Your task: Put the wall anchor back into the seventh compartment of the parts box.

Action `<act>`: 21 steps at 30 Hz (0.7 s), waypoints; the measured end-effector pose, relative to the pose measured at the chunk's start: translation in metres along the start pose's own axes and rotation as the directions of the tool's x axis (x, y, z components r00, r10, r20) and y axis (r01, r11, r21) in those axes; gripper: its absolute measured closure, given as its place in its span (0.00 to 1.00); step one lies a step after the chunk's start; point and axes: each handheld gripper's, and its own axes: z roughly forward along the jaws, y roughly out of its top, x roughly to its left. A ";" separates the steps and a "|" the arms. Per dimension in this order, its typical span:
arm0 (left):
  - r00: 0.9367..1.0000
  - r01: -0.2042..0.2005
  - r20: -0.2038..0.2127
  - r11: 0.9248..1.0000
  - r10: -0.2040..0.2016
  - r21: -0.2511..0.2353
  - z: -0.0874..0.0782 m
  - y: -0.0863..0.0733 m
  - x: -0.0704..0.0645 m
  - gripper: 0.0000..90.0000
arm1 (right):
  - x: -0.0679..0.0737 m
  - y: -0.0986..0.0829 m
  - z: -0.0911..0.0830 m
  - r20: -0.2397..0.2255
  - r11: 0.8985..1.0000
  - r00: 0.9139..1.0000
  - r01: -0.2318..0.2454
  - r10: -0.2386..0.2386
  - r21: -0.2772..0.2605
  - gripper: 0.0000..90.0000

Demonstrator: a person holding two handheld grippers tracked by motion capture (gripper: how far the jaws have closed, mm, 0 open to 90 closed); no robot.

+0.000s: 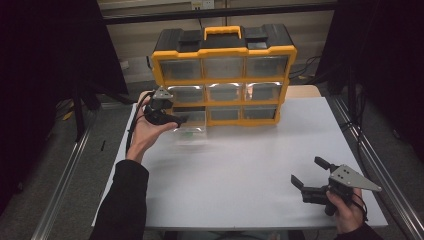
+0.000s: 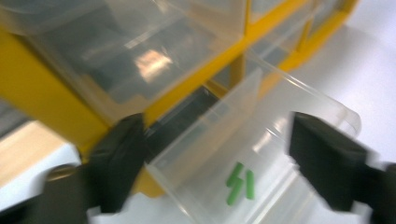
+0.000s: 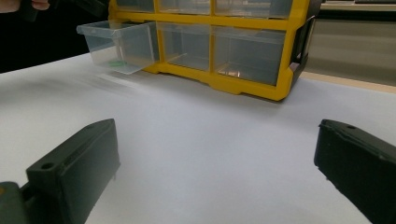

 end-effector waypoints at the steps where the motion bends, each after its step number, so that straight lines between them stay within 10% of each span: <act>1: 1.000 0.011 -0.005 1.000 -0.011 -0.001 -0.001 0.000 0.001 0.12 | 0.000 0.000 0.001 0.000 1.000 1.000 0.003 -0.003 -0.002 0.00; 11: 1.000 0.015 -0.005 0.994 -0.015 -0.111 -0.023 -0.014 -0.012 0.04 | 0.000 0.000 0.000 -0.008 1.000 1.000 0.003 -0.003 -0.001 0.00; 15: 0.998 -0.017 -0.055 0.979 0.006 -0.203 -0.029 -0.028 -0.024 0.03 | 0.000 0.000 0.000 -0.003 1.000 1.000 0.005 -0.005 -0.003 0.00; 21: 0.999 0.032 -0.011 0.964 -0.036 -0.263 -0.039 -0.041 -0.034 0.02 | 0.000 0.000 0.001 -0.003 1.000 1.000 0.005 -0.005 -0.003 0.00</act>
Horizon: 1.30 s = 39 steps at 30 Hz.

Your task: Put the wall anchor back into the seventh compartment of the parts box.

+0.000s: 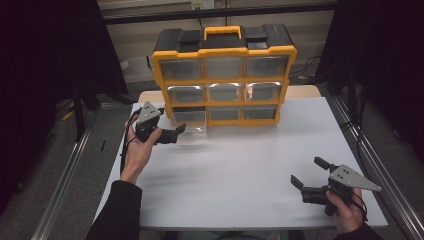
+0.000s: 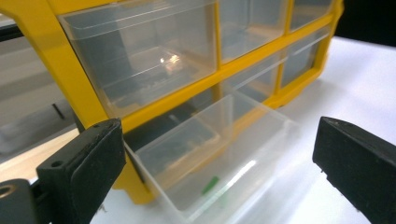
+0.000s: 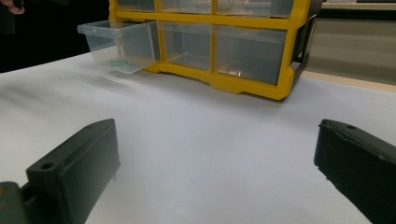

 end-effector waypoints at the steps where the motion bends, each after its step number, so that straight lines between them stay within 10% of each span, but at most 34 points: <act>1: 1.000 -0.006 0.009 1.000 0.006 -0.008 -0.003 -0.004 -0.003 0.02 | 0.000 0.000 0.000 -0.001 1.000 1.000 0.001 -0.001 0.000 0.00; 11: 0.998 0.024 0.054 0.999 -0.023 -0.034 -0.017 -0.036 -0.018 0.02 | 0.000 0.000 0.000 0.001 1.000 1.000 -0.008 0.008 0.003 0.00; 21: 1.000 -0.021 -0.005 1.000 0.021 -0.023 -0.033 -0.068 -0.040 0.02 | -0.001 0.000 0.000 0.012 1.000 1.000 -0.014 0.014 0.003 0.00; 39: 0.993 0.107 -0.053 0.994 -0.109 -0.036 -0.072 -0.097 -0.050 0.03 | 0.000 0.001 0.001 0.022 1.000 1.000 -0.015 0.015 0.005 0.00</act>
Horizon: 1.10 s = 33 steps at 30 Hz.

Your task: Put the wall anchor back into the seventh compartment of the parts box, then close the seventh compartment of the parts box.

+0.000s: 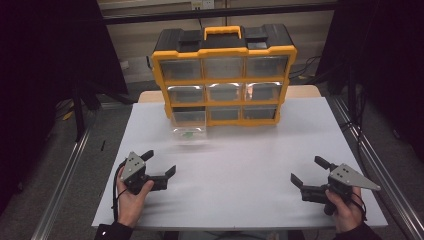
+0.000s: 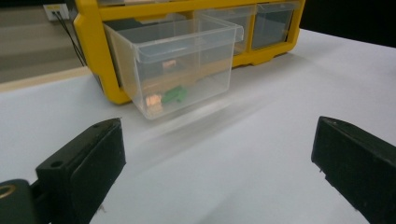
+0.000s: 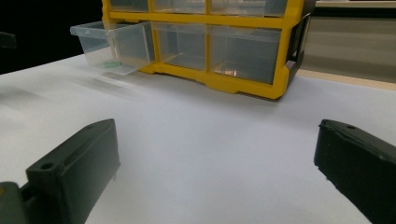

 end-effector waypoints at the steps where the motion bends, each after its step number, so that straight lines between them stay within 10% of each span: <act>1: 1.000 0.000 -0.002 1.000 0.000 -0.001 -0.002 0.000 -0.001 0.03 | 0.000 0.000 0.000 -0.002 1.000 1.000 0.001 -0.001 0.000 0.00; 12: 1.000 0.008 -0.013 1.000 -0.009 -0.014 -0.028 -0.007 -0.010 0.03 | -0.001 0.000 0.000 -0.006 1.000 1.000 0.002 -0.002 -0.003 0.00; 33: 0.999 -0.025 0.032 0.999 0.023 0.041 -0.009 0.000 -0.011 0.05 | 0.001 0.000 0.002 -0.018 1.000 1.000 0.012 -0.012 0.003 0.00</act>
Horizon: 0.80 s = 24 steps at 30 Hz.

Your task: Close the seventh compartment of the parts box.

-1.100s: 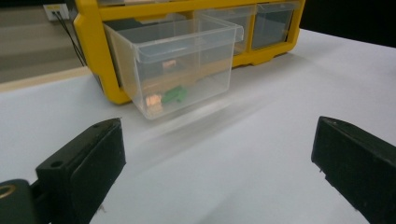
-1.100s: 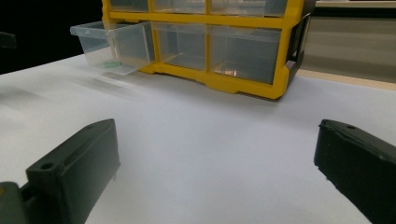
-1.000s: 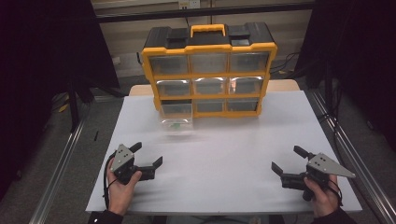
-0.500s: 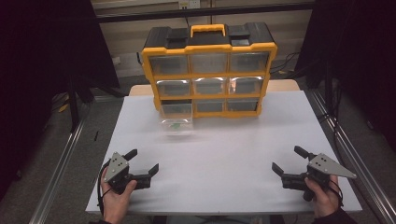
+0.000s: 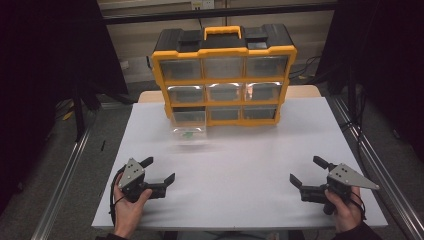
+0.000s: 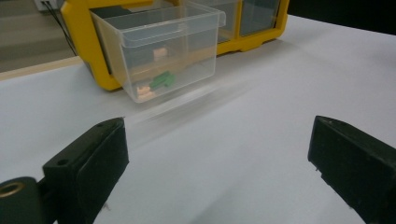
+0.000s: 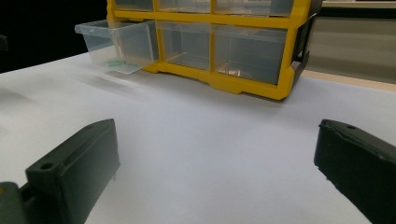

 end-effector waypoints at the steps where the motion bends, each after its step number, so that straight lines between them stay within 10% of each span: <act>1: 1.000 0.002 0.015 1.000 -0.002 0.006 0.001 0.000 -0.001 0.06 | 0.000 0.000 0.001 -0.001 1.000 1.000 0.000 0.000 -0.002 0.00; 16: 0.991 -0.038 0.126 0.998 0.031 0.050 0.022 0.008 -0.018 0.07 | -0.001 0.000 -0.002 -0.006 1.000 1.000 0.003 -0.003 -0.007 0.00; 24: 0.974 -0.086 0.215 0.994 0.070 0.067 0.033 0.018 -0.032 0.07 | -0.001 -0.001 -0.002 -0.002 1.000 1.000 -0.002 0.002 -0.005 0.00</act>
